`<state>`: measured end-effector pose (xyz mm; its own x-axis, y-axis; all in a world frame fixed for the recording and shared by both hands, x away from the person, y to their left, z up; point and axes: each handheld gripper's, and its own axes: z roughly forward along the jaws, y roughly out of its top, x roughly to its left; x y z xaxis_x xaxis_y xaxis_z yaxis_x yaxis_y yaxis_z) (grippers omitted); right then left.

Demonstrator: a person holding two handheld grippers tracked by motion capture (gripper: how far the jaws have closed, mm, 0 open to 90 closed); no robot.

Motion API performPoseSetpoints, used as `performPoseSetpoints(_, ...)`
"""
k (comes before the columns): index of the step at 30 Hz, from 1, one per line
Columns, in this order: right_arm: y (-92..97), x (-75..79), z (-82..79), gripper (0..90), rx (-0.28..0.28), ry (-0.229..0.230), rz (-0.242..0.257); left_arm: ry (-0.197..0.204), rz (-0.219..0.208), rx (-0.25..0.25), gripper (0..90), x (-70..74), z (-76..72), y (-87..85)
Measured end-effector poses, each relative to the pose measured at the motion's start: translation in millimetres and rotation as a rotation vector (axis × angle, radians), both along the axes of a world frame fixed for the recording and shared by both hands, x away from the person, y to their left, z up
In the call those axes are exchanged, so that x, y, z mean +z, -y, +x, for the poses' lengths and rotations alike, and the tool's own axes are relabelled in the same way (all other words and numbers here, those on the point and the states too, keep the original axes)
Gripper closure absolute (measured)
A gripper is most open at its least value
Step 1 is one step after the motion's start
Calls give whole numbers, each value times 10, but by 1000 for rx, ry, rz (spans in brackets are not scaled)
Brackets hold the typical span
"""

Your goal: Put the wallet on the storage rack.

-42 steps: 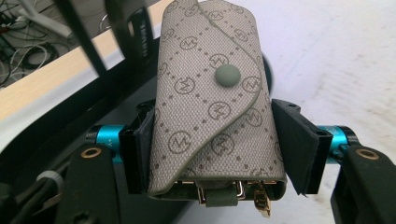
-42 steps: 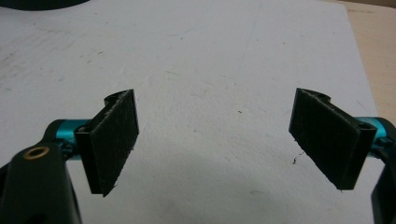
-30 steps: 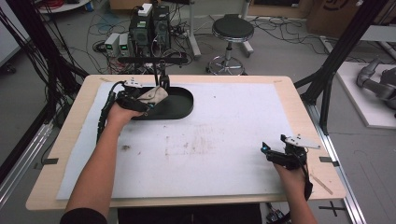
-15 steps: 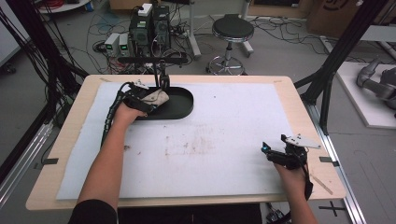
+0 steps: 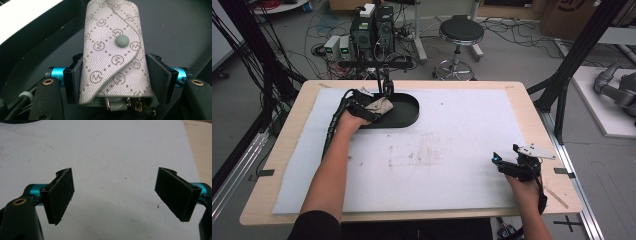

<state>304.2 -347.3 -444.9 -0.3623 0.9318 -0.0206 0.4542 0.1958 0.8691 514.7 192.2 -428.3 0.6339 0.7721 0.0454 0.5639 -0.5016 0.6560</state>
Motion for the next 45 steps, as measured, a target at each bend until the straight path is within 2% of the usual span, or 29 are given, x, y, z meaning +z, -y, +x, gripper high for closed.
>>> performPoseSetpoints(5,1,0,-1,162,1,0,0,-11,-9,19,335,19,-9,-5)
performPoseSetpoints(8,-5,3,-5,162,0,-2,2,5,-11,31,306,65,-29,-12)
performPoseSetpoints(20,-15,11,-11,162,2,6,3,36,-75,32,281,320,-207,-41)
performPoseSetpoints(25,-28,14,-13,162,6,10,-2,58,-98,25,281,417,-361,-22)
performPoseSetpoints(32,-31,20,-22,162,7,9,5,88,-137,-9,270,498,-670,-2)
performPoseSetpoints(34,-33,22,-24,162,7,11,6,95,-133,-19,264,522,-739,8)
performPoseSetpoints(42,-54,22,-9,162,9,9,6,140,-176,-48,256,562,-949,47)
performPoseSetpoints(45,-53,21,-7,162,9,9,6,155,-204,-56,251,549,-1032,63)
